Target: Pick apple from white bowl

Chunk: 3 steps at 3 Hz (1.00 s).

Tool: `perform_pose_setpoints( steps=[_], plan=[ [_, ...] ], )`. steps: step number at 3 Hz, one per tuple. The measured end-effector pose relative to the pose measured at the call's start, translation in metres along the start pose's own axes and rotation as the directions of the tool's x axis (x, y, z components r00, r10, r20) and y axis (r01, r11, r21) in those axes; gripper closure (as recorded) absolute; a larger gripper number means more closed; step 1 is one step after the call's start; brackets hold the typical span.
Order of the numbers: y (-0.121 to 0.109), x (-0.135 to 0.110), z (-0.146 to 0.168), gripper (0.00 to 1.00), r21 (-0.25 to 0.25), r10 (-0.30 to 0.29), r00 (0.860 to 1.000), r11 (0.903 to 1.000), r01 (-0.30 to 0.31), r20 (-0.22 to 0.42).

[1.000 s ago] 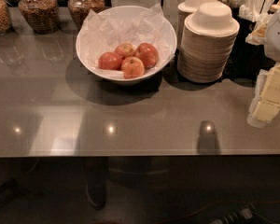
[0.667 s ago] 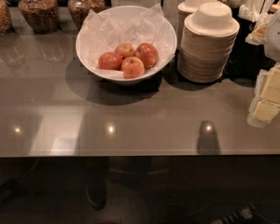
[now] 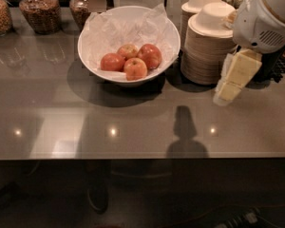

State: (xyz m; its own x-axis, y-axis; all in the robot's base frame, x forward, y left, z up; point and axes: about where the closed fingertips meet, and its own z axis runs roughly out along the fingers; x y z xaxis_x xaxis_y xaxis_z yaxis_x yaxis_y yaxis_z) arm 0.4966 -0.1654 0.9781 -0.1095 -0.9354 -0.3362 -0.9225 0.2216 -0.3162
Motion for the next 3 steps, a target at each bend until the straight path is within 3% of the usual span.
perform_pose_setpoints(
  steps=[1,2,3],
  plan=[
    [-0.038,-0.041,0.023,0.00,0.050,-0.060,0.991,0.9973,0.054,0.118],
    [-0.080,-0.083,0.037,0.00,0.114,-0.115,0.968,0.9892,0.092,0.223],
    [-0.081,-0.084,0.037,0.00,0.118,-0.120,0.968,0.9884,0.096,0.221]
  ],
)
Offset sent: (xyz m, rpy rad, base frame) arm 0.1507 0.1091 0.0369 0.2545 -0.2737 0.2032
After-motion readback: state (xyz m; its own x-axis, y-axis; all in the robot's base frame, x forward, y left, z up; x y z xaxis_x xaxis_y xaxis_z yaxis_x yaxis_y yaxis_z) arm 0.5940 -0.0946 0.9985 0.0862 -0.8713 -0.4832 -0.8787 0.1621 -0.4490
